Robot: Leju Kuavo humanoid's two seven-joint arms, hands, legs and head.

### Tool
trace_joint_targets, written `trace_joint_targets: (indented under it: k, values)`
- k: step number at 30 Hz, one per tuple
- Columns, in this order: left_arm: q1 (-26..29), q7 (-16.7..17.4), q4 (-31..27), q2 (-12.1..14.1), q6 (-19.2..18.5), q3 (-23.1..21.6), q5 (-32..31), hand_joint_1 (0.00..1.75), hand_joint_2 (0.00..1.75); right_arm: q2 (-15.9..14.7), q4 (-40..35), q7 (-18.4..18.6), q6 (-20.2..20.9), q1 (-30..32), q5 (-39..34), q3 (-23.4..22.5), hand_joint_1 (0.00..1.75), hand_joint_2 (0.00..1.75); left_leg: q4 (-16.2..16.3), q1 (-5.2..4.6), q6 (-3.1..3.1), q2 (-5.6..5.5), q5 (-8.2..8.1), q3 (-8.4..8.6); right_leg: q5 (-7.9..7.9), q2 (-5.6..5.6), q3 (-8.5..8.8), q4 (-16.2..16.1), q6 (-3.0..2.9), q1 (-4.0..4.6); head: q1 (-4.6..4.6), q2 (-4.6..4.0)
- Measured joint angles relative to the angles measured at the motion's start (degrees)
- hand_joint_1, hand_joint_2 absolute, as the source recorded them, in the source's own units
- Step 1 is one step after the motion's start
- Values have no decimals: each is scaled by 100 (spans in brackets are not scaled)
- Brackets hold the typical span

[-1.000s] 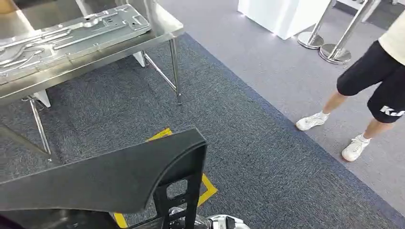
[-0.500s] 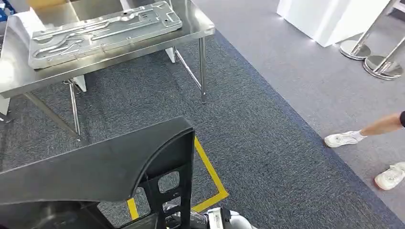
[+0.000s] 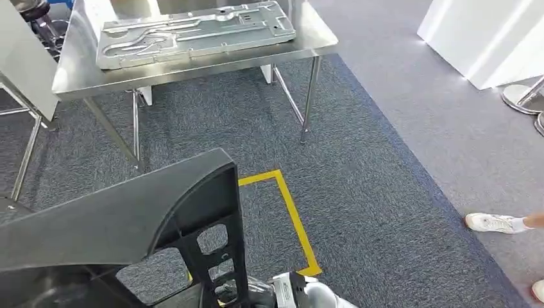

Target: Take the parts from the cabinet and place them on the table.

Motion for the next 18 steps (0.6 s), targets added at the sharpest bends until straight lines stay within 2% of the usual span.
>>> trace_joint_targets:
  k: [1, 2, 3, 4, 6, 8, 9, 10, 11, 13, 14, 15, 16, 17, 18]
  values:
    - [-1, -4, 0, -13, 0, 11, 0, 0, 175, -2, 0, -5, 0, -12, -4, 2, 175, 175, 11, 2, -7, -69, -4, 9, 241, 11, 165, -360, -7, -15, 0, 0]
    - [-7, -22, 0, -24, 2, 17, 0, 0, 175, -7, 0, -9, 0, -30, -11, 4, 175, 175, 31, 4, -25, -133, -14, 18, 538, 55, 420, -913, -19, -29, 0, 0]
    - [-10, -39, 0, -33, 4, 22, 0, 0, 175, -13, 2, -13, 0, -46, -22, 11, 175, 175, 60, 5, -53, -166, -35, 1, 711, 198, 647, -1462, -37, -49, 0, 0]
    - [-14, -50, 0, -35, 7, 26, 2, 0, 175, -17, 11, -11, 0, -59, -39, 20, 175, 175, 105, -33, -82, -207, -46, -33, 636, 258, 665, -1533, -46, -37, 0, 0]
    - [2, -92, 0, -39, 4, 33, 20, 0, 175, -22, 11, -15, 0, -83, -74, 26, 175, 175, 93, -6, -155, -243, -30, -86, 662, 247, 622, -1523, -98, -13, -2, 0]
    - [3, -122, 0, -48, 0, 50, 68, 0, 175, -35, 13, -13, 0, -115, -70, 46, 175, 175, 80, -5, -230, -255, -41, -88, 683, 229, 638, -1571, -182, -42, -2, 0]
    - [1, -140, 0, -50, 0, 61, 79, 0, 175, -39, 13, -13, 0, -127, -70, 52, 175, 175, 159, 8, -251, -88, -77, -94, 690, 191, 668, -1602, -227, -55, 0, 0]
    - [-1, -149, 0, -57, 0, 66, 98, 0, 175, -48, 13, -15, -2, -132, -66, 52, 175, 175, 367, -15, -275, 85, -208, -188, 672, 175, 687, -1611, -264, -51, -2, 0]
    - [-7, -168, 0, -63, 0, 68, 105, 0, 175, -63, 13, -22, -4, -130, -61, 52, 175, 175, 828, -7, -298, 172, -449, -413, 658, 135, 697, -1610, -284, -38, -2, 0]
    - [-27, -210, 0, -79, -2, 68, 101, 0, 175, -102, 13, -35, -26, -132, -61, 55, 175, 175, 1690, 9, -327, 219, -810, -850, 636, 57, 708, -1607, -300, -15, -2, 0]
    - [-37, -225, 0, -85, -2, 68, 103, 0, 175, -116, 13, -44, -39, -131, -61, 53, 175, 175, 1933, 13, -334, 230, -838, -979, 623, 23, 719, -1605, -298, -8, -2, 0]
    - [-45, -223, 0, -92, -2, 68, 101, 0, 175, -127, 13, -48, -57, -135, -61, 55, 175, 175, 1821, 13, -329, 242, -687, -932, 597, 0, 747, -1604, -287, -6, -2, 0]
    - [-42, -223, 0, -96, -2, 68, 101, 0, 175, -133, 13, -48, -72, -139, -61, 53, 175, 175, 1494, 13, -317, 250, -469, -763, 574, -12, 781, -1605, -281, -6, -2, 0]
    - [-30, -208, 0, -101, -2, 70, 101, 0, 175, -135, 13, -50, -74, -145, -63, 55, 175, 175, 920, 13, -291, 259, -166, -467, 542, -21, 833, -1605, -268, -6, -2, 0]
    - [-8, -205, 0, -103, -4, 70, 101, 0, 175, -138, 13, -50, -77, -150, -61, 55, 175, 175, 408, 12, -252, 275, 64, -208, 510, -28, 879, -1606, -252, -6, -2, 0]
